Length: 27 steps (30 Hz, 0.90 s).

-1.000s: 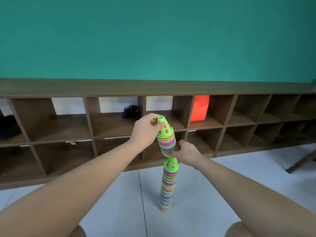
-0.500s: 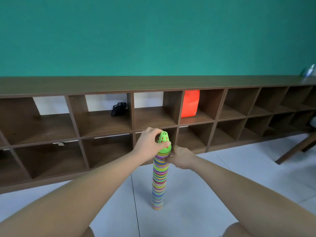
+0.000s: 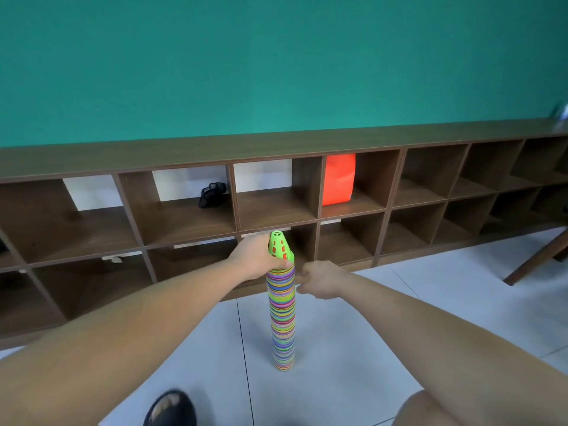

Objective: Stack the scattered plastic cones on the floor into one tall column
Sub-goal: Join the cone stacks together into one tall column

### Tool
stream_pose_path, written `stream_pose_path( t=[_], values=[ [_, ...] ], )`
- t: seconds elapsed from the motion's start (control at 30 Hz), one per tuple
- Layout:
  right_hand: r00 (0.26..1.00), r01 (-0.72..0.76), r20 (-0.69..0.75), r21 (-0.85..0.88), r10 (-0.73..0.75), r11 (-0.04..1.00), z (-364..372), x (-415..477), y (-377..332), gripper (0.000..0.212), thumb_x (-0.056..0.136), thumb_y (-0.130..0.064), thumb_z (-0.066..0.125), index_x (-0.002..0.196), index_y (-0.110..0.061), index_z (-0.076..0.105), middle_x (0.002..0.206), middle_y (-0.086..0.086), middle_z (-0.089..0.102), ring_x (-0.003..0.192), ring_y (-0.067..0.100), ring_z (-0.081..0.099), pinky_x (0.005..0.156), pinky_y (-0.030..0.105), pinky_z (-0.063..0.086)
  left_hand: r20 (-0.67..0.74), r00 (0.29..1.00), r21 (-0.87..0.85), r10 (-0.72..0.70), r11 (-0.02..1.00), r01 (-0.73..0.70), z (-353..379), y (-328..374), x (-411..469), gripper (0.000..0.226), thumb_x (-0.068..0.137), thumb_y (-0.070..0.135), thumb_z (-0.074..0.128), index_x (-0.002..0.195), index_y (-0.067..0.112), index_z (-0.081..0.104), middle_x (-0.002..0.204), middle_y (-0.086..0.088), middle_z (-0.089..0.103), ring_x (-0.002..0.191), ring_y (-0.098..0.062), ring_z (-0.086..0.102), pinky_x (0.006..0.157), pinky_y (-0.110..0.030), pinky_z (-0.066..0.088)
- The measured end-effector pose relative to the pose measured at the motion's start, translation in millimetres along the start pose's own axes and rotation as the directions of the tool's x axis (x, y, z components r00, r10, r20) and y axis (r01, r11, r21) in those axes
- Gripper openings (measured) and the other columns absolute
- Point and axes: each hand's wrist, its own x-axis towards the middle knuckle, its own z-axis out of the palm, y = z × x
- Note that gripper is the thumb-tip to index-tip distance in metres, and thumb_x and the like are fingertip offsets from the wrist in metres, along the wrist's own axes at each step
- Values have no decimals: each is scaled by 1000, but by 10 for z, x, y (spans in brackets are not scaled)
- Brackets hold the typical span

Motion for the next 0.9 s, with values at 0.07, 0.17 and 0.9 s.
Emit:
stream_pose_path(
  t=[0.07, 0.17, 0.9],
  values=[
    [1000, 6, -3, -34, -6, 999, -14, -1, -58, 42, 100, -45, 62, 128, -14, 62, 119, 7, 65, 101, 21, 63, 75, 33, 52, -2, 1000, -8, -11, 1000, 11, 12, -100, -17, 61, 77, 61, 87, 124, 29, 63, 119, 5, 73, 105, -13, 70, 84, -35, 64],
    [998, 42, 40, -106, -38, 993, 60, 6, -144, 48, 102, -44, 62, 141, -16, 60, 137, 8, 65, 120, 26, 63, 93, 38, 56, 12, 999, -46, -36, 998, 36, -10, -211, 1, 67, 78, 61, 87, 130, 28, 62, 120, 5, 72, 108, -15, 69, 88, -38, 64],
    [918, -386, 222, 302, 329, 872, 2523, 831, 505, 79, 88, -48, 71, 153, -16, 39, 137, 12, 60, 124, 30, 62, 96, 33, 54, 86, 975, -439, -204, 871, 221, -229, -1002, 476, 71, 86, 54, 82, 145, 24, 55, 128, 3, 67, 111, -15, 66, 80, -31, 55]
  ],
)
